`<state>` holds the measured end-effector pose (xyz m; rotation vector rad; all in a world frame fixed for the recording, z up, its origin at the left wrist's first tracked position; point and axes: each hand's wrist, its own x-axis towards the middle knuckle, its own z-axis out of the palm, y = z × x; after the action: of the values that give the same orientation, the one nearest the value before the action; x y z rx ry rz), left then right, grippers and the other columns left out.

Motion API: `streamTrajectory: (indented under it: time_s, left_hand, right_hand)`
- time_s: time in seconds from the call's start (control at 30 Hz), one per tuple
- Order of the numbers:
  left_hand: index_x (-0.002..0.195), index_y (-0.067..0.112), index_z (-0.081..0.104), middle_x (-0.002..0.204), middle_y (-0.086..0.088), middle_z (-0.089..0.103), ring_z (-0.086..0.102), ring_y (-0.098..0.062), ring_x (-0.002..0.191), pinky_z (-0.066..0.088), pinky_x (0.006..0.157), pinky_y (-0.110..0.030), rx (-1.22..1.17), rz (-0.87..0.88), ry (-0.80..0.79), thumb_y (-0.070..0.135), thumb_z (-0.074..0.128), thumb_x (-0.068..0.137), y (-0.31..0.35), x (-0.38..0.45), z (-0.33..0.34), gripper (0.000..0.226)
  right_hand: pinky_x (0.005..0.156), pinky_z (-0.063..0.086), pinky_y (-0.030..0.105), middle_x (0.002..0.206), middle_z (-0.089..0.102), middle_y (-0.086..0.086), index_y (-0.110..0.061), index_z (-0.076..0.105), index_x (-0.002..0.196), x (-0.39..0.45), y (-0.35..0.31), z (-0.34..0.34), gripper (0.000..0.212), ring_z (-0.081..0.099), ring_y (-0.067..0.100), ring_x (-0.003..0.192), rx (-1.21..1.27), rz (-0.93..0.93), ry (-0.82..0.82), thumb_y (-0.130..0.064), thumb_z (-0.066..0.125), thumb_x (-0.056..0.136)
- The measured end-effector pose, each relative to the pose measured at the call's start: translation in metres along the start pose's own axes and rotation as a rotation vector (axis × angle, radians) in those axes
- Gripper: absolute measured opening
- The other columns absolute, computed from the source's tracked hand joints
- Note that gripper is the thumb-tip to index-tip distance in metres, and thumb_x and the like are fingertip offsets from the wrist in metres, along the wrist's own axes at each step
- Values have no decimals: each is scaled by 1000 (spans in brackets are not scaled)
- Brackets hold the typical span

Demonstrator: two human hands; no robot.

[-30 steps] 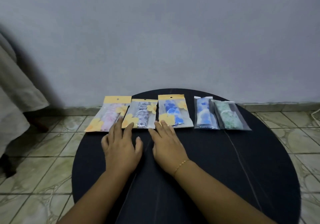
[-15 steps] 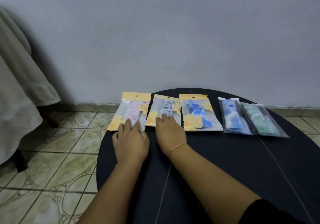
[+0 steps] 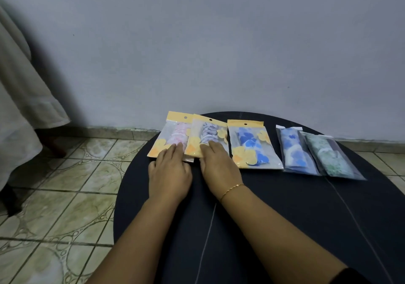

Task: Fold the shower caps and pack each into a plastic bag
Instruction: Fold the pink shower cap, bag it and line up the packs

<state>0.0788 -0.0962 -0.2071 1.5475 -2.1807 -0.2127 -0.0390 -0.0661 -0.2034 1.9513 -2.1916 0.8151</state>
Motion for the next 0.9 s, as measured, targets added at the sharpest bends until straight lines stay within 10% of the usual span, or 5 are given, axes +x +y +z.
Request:
streamTrajectory:
  time_s: [0.23,0.43,0.9]
  left_hand:
    - [147,32,24,158,2,12,5,-20,145,9,114,-39,-38,140,27,36,24,85,18,-7,2,63]
    - [148,39,14,159,2,2,-4,-26,145,2,117,-43,51,92,-157,41,26,96,18,-4,7,53]
    - [149,39,11,160,0,1,-8,-27,145,5,116,-40,79,89,-213,44,23,96,35,-2,13,54]
  right_hand:
    - [113,-7,49,156,15,7,-20,25,145,-18,33,-37,65,0,28,145,-300,201,-115,-19,48,84]
    - [110,23,46,140,41,7,-17,50,123,-21,51,-38,32,26,27,135,-265,261,-171,-18,38,93]
    - [114,19,44,144,40,7,-15,47,135,-26,61,-35,39,23,24,141,-6,228,2,-19,41,96]
